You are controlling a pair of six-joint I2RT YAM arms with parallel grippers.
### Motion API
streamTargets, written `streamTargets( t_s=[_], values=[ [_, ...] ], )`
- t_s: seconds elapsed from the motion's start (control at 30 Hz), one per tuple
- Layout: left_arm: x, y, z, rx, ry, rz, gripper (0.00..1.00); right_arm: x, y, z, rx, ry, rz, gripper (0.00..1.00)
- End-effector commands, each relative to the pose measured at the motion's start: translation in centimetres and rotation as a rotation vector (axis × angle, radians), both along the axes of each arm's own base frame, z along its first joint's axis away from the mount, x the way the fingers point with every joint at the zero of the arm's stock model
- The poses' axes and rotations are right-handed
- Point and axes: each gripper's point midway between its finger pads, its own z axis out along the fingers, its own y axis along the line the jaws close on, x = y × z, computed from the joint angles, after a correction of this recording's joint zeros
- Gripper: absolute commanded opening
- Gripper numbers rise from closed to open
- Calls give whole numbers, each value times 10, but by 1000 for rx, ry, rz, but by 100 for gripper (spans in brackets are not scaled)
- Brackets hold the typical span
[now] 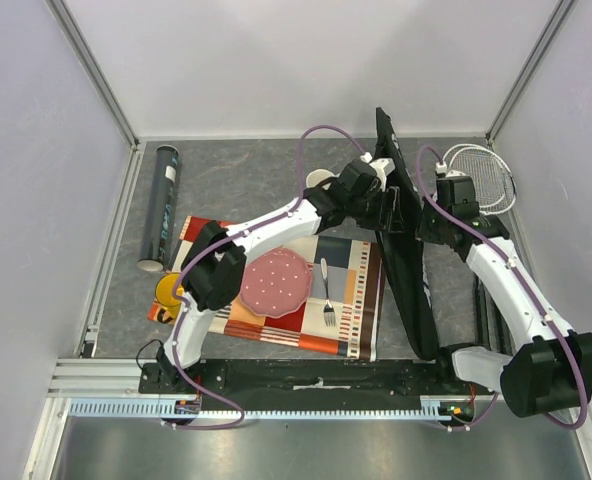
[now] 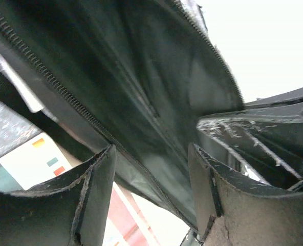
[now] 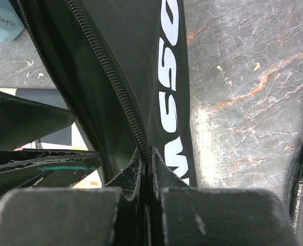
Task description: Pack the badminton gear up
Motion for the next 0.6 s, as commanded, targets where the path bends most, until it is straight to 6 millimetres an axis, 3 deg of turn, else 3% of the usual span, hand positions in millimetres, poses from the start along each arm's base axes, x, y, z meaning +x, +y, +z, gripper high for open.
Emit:
streamTargets(
  t_s=[0.0,0.2,0.23,0.27,0.3,0.33,0.4,0.47,0.57],
  values=[
    [10,16,4,112,-87,86,65,10,1,13,80,-72,-20,0],
    [3,28,6,152,-116,112,72,10,3,9,137,-65,-15,0],
    [3,26,4,156,-105,99,74,10,3,9,142,-66,-15,0],
    [2,25,-16,200,-68,90,73,10,4,10,152,-69,-15,0],
    [4,20,-15,193,-61,90,73,10,7,12,165,-70,-6,0],
    [6,12,-7,164,-65,81,72,9,7,11,168,-67,-4,0],
    [9,5,-19,165,-42,85,64,8,7,12,176,-70,-8,0],
    [13,-4,-11,143,-48,69,54,7,7,13,188,-70,-9,0],
    [20,-7,-21,171,-49,77,53,7,7,15,197,-75,-8,0]
  ],
)
